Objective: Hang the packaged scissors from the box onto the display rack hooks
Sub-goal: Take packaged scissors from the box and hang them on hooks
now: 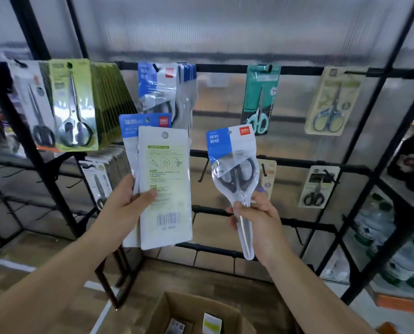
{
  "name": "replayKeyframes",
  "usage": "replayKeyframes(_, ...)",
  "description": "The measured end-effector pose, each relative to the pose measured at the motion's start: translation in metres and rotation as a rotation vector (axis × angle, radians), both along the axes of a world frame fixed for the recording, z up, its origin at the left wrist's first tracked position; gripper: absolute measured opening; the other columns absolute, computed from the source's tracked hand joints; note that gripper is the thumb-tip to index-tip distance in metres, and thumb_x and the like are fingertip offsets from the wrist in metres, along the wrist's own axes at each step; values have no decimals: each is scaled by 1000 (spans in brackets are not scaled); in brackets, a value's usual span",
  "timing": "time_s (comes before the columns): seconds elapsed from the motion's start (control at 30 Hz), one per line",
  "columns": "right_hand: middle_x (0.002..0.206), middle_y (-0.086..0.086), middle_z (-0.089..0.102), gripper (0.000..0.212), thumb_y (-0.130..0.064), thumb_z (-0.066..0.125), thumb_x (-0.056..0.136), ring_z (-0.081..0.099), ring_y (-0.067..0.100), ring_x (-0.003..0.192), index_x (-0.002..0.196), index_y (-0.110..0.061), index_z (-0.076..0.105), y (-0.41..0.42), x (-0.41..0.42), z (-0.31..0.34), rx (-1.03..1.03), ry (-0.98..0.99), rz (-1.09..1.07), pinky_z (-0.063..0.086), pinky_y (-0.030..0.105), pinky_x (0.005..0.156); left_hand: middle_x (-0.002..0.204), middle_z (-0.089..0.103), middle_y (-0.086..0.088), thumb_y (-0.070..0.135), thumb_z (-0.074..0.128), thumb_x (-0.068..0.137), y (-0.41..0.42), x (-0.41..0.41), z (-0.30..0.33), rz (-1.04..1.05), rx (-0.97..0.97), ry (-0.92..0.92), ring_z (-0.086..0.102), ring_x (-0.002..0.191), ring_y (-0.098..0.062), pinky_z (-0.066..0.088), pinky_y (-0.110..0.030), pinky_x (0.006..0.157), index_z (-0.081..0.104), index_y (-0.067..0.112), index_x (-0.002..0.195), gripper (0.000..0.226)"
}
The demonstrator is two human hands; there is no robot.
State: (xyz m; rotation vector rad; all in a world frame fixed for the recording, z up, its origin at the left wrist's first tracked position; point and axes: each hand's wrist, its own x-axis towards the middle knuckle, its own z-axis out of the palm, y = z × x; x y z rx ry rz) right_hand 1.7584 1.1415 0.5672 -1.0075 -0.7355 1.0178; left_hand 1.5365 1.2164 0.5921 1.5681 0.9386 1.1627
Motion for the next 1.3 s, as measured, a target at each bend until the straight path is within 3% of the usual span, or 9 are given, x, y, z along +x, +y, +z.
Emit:
replayKeyframes(0.13, 64, -1, 66, 18, 4, 55, 88, 62, 15, 57, 95, -10, 63, 12, -19, 2, 4, 56, 20, 49, 33, 61, 110, 70, 13, 6, 50, 94, 7, -17, 5, 84, -9, -60, 67, 99, -8, 55, -27, 80, 56, 19, 117, 27)
replayKeyframes(0.23, 64, -1, 67, 15, 0, 56, 90, 62, 14, 58, 97, -11, 63, 27, -36, 7, 9, 71, 29, 49, 37, 70, 102, 71, 19, 6, 49, 94, 10, -29, 10, 116, 4, -97, 68, 91, -3, 56, -22, 73, 57, 21, 112, 24)
replayKeyframes(0.33, 68, 4, 66, 17, -2, 54, 92, 60, 18, 60, 103, -10, 63, 44, -55, 16, 12, 28, 59, 49, 29, 60, 94, 71, 21, 4, 48, 94, 19, -45, 14, 124, 6, -110, 68, 86, 1, 55, -15, 65, 56, 19, 108, 22)
replayKeyframes(0.5, 81, 7, 65, 16, -1, 54, 92, 60, 22, 71, 101, -10, 63, 74, -83, 38, 51, -12, 40, 50, 30, 61, 108, 70, 12, 4, 50, 94, 45, -74, 26, 139, -6, -89, 68, 93, -4, 54, -13, 67, 55, 13, 122, 30)
replayKeyframes(0.8, 83, 12, 61, 15, -1, 54, 92, 55, 17, 64, 101, -10, 63, 121, -118, 78, 160, -85, -45, 45, 21, 48, 101, 72, 8, 5, 54, 92, 83, -98, 35, 122, -74, -169, 70, 87, -10, 51, -32, 73, 60, 19, 107, 21)
replayKeyframes(0.93, 82, 14, 62, 13, -4, 55, 92, 55, 18, 62, 99, -11, 63, 134, -126, 80, 127, -101, -107, 45, 22, 48, 105, 72, 5, 3, 54, 90, 94, -101, 35, 82, -100, -164, 69, 94, -16, 53, -39, 80, 60, 14, 114, 27)
replayKeyframes(1.07, 81, 13, 63, 12, -5, 56, 92, 56, 18, 60, 100, -11, 63, 136, -128, 79, 109, -88, -146, 45, 24, 50, 89, 73, 16, 1, 53, 90, 99, -98, 35, 56, -91, -161, 70, 82, -6, 55, -18, 59, 61, 17, 106, 24)
replayKeyframes(1.13, 75, 11, 62, 11, -3, 56, 92, 56, 16, 56, 95, -11, 63, 134, -128, 80, 115, -65, -141, 44, 23, 48, 87, 73, 17, 1, 54, 90, 100, -95, 34, 43, -95, -162, 70, 80, -5, 54, -15, 56, 61, 19, 105, 24)
replayKeyframes(1.3, 70, 9, 61, 14, -2, 55, 91, 52, 17, 52, 88, -13, 63, 133, -131, 85, 116, -55, -136, 42, 22, 45, 98, 73, 10, 1, 54, 89, 101, -91, 36, 16, -118, -183, 70, 87, -11, 53, -32, 73, 60, 18, 109, 26)
